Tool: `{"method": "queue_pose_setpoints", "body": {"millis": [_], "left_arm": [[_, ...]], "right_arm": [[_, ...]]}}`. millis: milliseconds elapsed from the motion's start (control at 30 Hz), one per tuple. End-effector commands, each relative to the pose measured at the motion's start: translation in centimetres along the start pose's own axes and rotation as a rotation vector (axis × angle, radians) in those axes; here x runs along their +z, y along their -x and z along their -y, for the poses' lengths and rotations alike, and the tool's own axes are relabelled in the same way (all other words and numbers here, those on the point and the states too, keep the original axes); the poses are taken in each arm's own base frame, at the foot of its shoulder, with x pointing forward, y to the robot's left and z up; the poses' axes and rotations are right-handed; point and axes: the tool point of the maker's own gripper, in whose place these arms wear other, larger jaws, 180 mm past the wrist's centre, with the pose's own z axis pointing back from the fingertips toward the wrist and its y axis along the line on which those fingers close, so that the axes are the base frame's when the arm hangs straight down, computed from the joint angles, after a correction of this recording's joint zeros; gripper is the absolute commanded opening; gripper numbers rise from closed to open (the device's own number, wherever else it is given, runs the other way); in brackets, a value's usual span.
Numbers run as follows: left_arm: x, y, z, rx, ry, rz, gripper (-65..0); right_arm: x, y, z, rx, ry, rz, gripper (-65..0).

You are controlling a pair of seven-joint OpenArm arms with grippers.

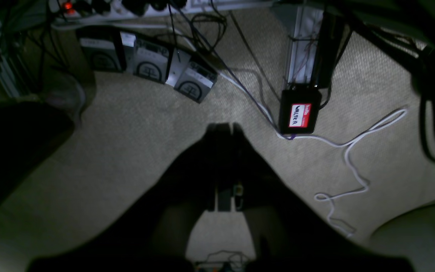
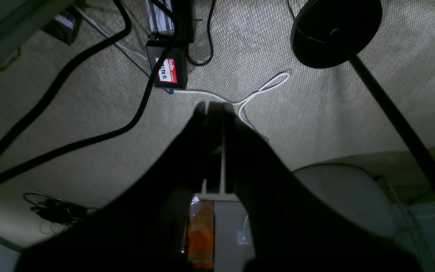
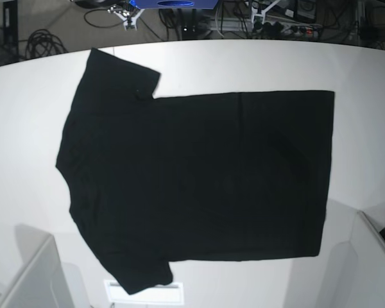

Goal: Fold the T-shirt properly

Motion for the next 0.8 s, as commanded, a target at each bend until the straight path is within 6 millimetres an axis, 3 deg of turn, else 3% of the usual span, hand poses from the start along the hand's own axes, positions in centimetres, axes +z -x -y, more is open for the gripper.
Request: {"method": "queue_pose_setpoints", "body": {"millis": [0, 133, 200, 267, 367, 433, 533, 667, 767], "left_arm": [[0.0, -0.5, -0.1, 0.003, -0.004, 0.015, -64.8], [0.0, -0.8, -0.4, 0.016, -0.010, 0.022, -64.8], [0.0, -1.1, -0.4, 0.004, -0.008, 0.027, -64.7], [0.0, -1.1, -0.4, 0.019, -0.010, 0.026, -65.0], [0.0, -1.2, -0.4, 0.019, -0.011, 0.028, -65.0], [0.0, -1.2, -0.4, 0.019, -0.011, 0.028, -64.7], [-0.1, -2.0, -0.5, 0.016, -0.010, 0.039, -64.5], [-0.1, -2.2, -0.4, 0.019, -0.010, 0.040, -64.3], [-0.1, -2.2, -0.4, 0.022, -0.010, 0.040, -64.3]], "right_arm": [[0.0, 0.4, -0.2, -0.001, -0.003, -0.009, -65.0], [0.0, 0.4, 0.0, -0.004, 0.000, -0.010, -64.7], [0.0, 0.4, 0.1, -0.004, 0.001, -0.010, -60.5], [0.0, 0.4, 0.1, -0.004, 0.001, -0.010, -47.9], [0.0, 0.7, 0.0, -0.003, 0.000, -0.014, -21.6], [-0.1, 0.8, -0.2, -0.001, -0.005, -0.003, -17.1], [0.0, 0.7, -0.4, 0.003, -0.014, 0.033, -28.1], [0.0, 0.6, 0.0, -0.002, -0.008, 0.043, -63.9], [0.0, 0.6, 0.8, -0.002, 0.007, 0.043, -65.0]]}}
